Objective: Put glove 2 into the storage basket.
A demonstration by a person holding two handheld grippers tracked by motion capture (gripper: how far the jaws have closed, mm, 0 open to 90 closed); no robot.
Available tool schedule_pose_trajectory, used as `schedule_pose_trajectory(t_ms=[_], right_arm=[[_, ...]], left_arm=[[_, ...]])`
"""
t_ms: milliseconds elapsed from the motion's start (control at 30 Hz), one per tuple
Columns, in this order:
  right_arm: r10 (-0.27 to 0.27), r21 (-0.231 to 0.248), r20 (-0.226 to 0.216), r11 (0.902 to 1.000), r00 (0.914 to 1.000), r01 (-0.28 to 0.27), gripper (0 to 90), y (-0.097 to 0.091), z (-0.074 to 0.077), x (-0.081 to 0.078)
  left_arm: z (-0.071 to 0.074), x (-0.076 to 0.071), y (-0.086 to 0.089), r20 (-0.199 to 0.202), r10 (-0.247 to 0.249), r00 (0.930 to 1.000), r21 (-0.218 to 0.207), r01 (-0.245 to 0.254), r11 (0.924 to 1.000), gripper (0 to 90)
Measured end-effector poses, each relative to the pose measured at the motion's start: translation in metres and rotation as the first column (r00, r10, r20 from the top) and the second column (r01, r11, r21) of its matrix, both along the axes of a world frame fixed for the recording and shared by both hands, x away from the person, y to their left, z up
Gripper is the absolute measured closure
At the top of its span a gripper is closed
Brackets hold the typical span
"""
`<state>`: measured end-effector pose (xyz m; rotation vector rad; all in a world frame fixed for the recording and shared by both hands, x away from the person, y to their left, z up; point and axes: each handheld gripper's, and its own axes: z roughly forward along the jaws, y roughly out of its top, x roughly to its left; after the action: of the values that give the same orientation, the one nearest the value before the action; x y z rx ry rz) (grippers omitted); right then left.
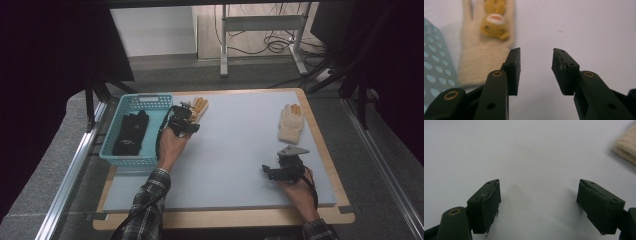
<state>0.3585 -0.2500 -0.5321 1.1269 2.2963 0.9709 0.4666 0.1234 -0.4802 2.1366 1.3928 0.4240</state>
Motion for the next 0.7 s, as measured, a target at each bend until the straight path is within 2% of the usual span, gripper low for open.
schedule_pose_trajectory(t_ms=[33, 67, 167, 200, 233, 300, 333, 367, 433, 467, 567, 667, 700], right_arm=[[0.0, 0.0, 0.0, 1.0, 1.0, 0.0, 18.9, 0.0, 0.0, 0.0], [0.0, 0.001, -0.001, 1.0, 1.0, 0.0, 18.9, 0.0, 0.0, 0.0], [0.001, 0.0, -0.001, 1.0, 1.0, -0.001, 18.9, 0.0, 0.0, 0.0], [0.001, 0.001, -0.001, 1.0, 1.0, -0.001, 18.9, 0.0, 0.0, 0.0], [0.001, 0.001, -0.001, 1.0, 1.0, -0.001, 18.8, 0.0, 0.0, 0.0], [0.001, 0.001, -0.001, 1.0, 1.0, -0.001, 18.8, 0.0, 0.0, 0.0], [0.001, 0.001, -0.001, 1.0, 1.0, -0.001, 18.8, 0.0, 0.0, 0.0], [0.001, 0.001, -0.001, 1.0, 1.0, -0.001, 18.8, 0.0, 0.0, 0.0], [0.002, 0.001, -0.001, 1.0, 1.0, -0.002, 18.8, 0.0, 0.0, 0.0], [0.001, 0.001, -0.001, 1.0, 1.0, -0.001, 18.7, 0.0, 0.0, 0.0], [0.002, 0.001, -0.001, 1.0, 1.0, -0.002, 18.7, 0.0, 0.0, 0.0], [0.002, 0.001, -0.001, 1.0, 1.0, -0.002, 18.7, 0.0, 0.0, 0.0], [0.002, 0.001, -0.001, 1.0, 1.0, -0.002, 18.7, 0.0, 0.0, 0.0]], left_arm=[[-0.002, 0.004, -0.003, 0.0, 0.015, 0.9999, 0.027, -0.015, 0.9995, 58.9], [-0.003, 0.006, -0.005, 0.002, 0.02, 0.9998, 0.036, -0.02, 0.9991, 58.7], [-0.006, 0.011, -0.008, -0.005, 0.027, 0.9996, 0.035, -0.027, 0.999, 56.2], [-0.008, 0.013, -0.011, -0.006, 0.034, 0.9994, 0.048, -0.034, 0.9983, 56.0], [-0.011, 0.018, -0.015, -0.003, 0.045, 0.999, 0.09, -0.045, 0.9949, 56.0], [-0.014, 0.021, -0.016, 0.001, 0.067, 0.9977, 0.122, -0.067, 0.9903, 56.1], [-0.014, 0.021, -0.016, 0.001, 0.067, 0.9977, 0.122, -0.067, 0.9903, 56.4], [-0.016, 0.025, -0.016, -0.003, 0.089, 0.9961, 0.145, -0.087, 0.9856, 56.4], [-0.017, 0.027, -0.015, -0.006, 0.095, 0.9954, 0.152, -0.093, 0.984, 56.2], [-0.021, 0.03, -0.015, -0.016, 0.116, 0.9931, 0.176, -0.111, 0.978, 56.1], [-0.026, 0.034, -0.018, -0.019, 0.132, 0.9911, 0.208, -0.125, 0.97, 55.9], [-0.031, 0.037, -0.019, -0.021, 0.153, 0.988, 0.25, -0.143, 0.9578, 57.7], [-0.031, 0.037, -0.019, -0.021, 0.153, 0.988, 0.25, -0.143, 0.9578, 60.1]])
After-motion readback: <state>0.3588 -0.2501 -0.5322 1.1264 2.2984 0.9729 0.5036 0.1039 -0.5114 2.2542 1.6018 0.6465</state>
